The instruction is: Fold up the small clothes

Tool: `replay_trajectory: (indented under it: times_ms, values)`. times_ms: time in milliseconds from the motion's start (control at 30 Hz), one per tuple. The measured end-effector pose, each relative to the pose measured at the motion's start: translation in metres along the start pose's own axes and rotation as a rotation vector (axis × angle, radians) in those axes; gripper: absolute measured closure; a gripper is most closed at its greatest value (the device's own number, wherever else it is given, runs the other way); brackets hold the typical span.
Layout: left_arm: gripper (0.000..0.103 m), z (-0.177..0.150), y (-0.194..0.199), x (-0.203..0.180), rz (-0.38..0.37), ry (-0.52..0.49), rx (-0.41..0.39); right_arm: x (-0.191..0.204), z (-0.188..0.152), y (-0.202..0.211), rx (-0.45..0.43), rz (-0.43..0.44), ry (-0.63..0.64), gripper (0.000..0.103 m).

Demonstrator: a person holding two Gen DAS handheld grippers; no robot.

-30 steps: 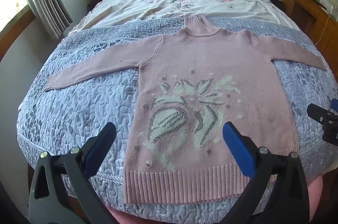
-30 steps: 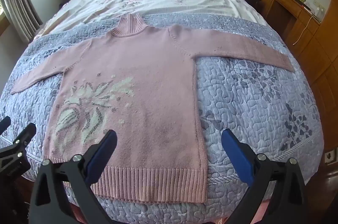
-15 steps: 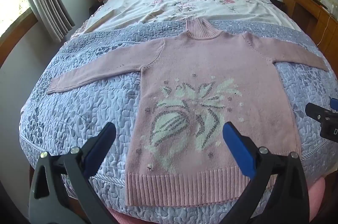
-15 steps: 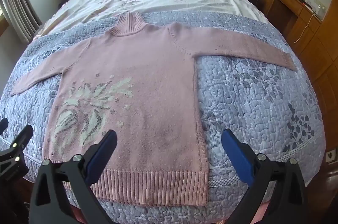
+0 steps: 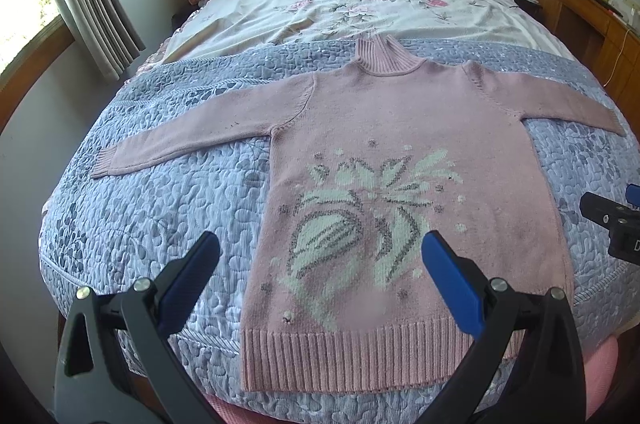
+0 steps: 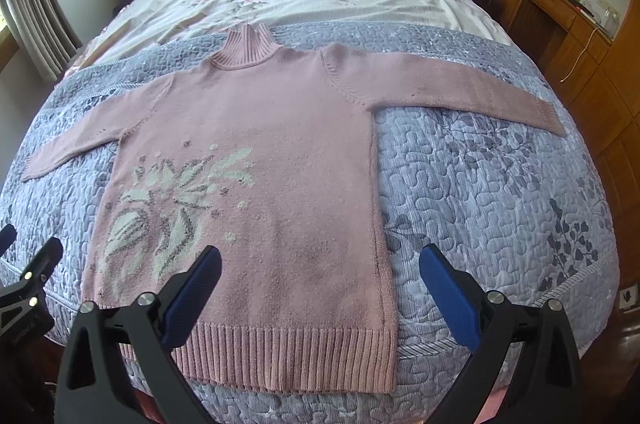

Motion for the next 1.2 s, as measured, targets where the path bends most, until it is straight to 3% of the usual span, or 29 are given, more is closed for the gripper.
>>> replay_trajectory:
  times_ms: [1200]
  values:
    - [0.003,0.0001,0.0001,0.0007,0.007,0.006,-0.005,-0.0026,0.0033,0.0023,-0.008,0.002,-0.002,0.004]
Point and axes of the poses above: each gripper's, at about its wrist camera, not at the fingertips, and y roughly against the way its jaws point, x to its left, z to its top, the point moved 3 cm from there along -y, roughly the way its jaws point, and after that the axes turned 3 degrees about x, right-handed, at the moved point
